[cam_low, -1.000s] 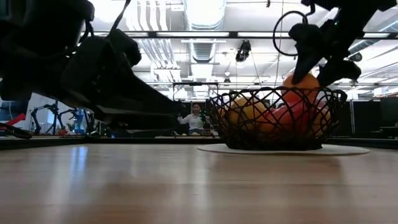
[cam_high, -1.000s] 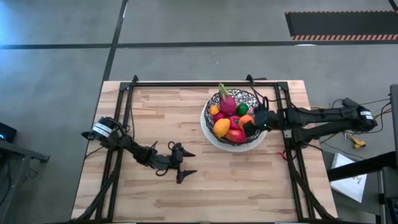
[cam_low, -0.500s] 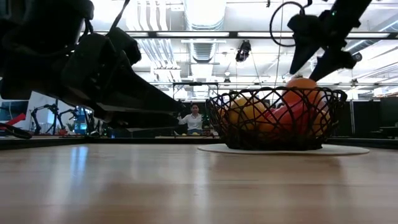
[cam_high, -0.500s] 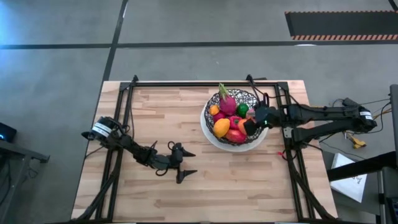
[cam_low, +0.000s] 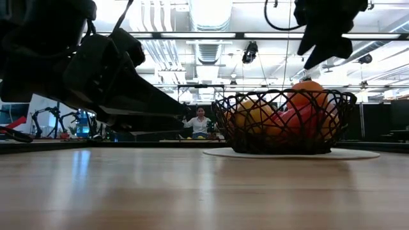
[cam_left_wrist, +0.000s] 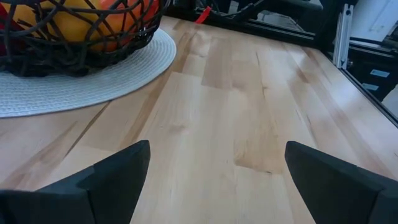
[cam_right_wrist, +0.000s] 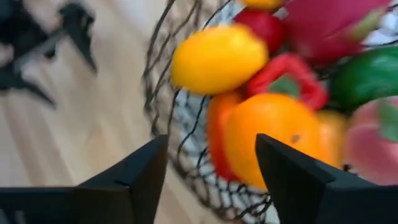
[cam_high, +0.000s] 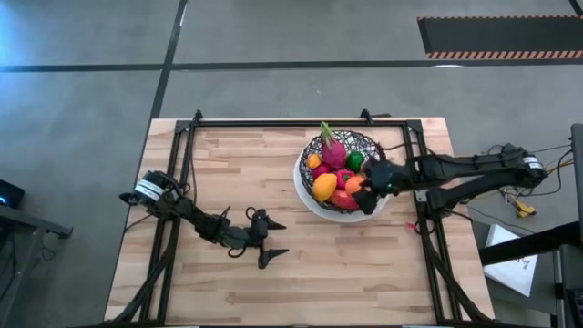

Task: Build produce basket
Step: Put the orange into the black basket

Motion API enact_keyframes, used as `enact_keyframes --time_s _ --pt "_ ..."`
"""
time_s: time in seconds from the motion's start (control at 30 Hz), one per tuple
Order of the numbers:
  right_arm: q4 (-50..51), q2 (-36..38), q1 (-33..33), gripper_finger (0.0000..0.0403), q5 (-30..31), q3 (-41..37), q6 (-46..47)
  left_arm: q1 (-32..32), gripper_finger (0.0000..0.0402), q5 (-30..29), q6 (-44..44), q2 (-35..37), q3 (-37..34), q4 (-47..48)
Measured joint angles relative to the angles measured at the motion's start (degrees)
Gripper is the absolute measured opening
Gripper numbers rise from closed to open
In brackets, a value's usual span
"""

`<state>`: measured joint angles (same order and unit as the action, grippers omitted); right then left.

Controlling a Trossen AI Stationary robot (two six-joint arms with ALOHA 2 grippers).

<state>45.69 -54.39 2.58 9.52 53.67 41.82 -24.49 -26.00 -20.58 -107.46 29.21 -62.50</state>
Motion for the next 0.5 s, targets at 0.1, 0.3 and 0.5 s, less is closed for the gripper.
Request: enact_keyframes --time_s 0.1,0.3,0.5 --pt "0.3 -2.2 1.79 0.0207 -3.31 -0.04 -2.24 0.0 0.0357 0.01 -0.01 0.0 0.0 0.01" --pt "3.25 -5.08 2.4 0.0135 -8.15 0.07 -2.73 0.0 0.0357 0.02 0.0 0.0 -0.01 0.0" --pt "5.48 -8.55 0.99 0.0079 0.18 0.07 -4.21 0.0 0.0357 0.04 0.0 0.0 -0.02 0.0"
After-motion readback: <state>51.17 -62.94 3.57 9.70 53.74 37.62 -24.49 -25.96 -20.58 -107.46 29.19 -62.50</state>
